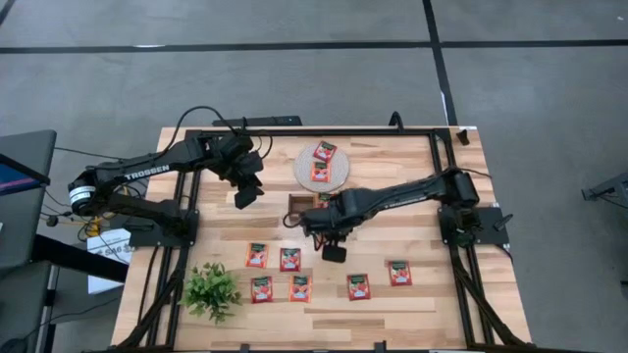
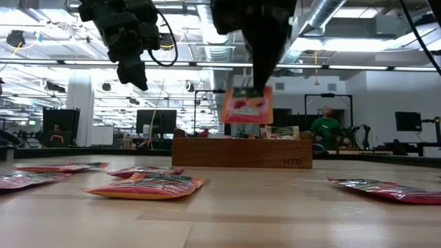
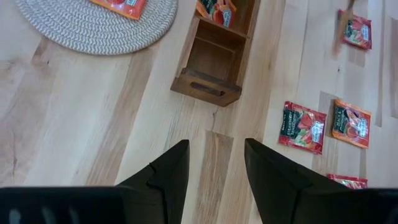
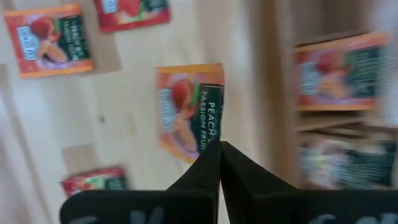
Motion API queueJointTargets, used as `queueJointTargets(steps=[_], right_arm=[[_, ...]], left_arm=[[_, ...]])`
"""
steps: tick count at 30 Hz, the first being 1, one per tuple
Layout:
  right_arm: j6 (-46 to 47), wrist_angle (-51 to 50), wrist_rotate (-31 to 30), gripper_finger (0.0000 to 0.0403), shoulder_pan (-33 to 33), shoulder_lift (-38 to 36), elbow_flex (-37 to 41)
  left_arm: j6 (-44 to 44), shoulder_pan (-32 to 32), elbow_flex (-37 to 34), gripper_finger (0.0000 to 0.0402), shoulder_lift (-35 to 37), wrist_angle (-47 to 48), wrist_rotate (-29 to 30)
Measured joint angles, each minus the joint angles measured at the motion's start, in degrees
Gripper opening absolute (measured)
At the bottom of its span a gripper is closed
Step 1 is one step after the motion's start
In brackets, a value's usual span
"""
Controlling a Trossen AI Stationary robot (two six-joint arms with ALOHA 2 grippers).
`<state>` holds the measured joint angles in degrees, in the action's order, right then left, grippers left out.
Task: Pick & Place Tea
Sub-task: Put the orange tea bag into the middle section of the wooden organizer
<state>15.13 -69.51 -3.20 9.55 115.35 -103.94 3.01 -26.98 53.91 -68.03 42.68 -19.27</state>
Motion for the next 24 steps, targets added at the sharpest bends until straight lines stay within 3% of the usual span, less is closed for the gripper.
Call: queueJointTargets(steps=[9, 24], right_arm=[[-9.4, -5.3, -7.4, 0.0, -4.6, -0.2, -7.6], [-21.4, -5.0, -7.3, 0.0, -13.1, 0.2, -7.4]], left_arm=[[-0.8, 0.0, 0.0, 0.0147, 0.0, -0.5, 0.0], [-1.6, 0.0, 0.0, 0.0147, 0.0, -0.8, 0.0]])
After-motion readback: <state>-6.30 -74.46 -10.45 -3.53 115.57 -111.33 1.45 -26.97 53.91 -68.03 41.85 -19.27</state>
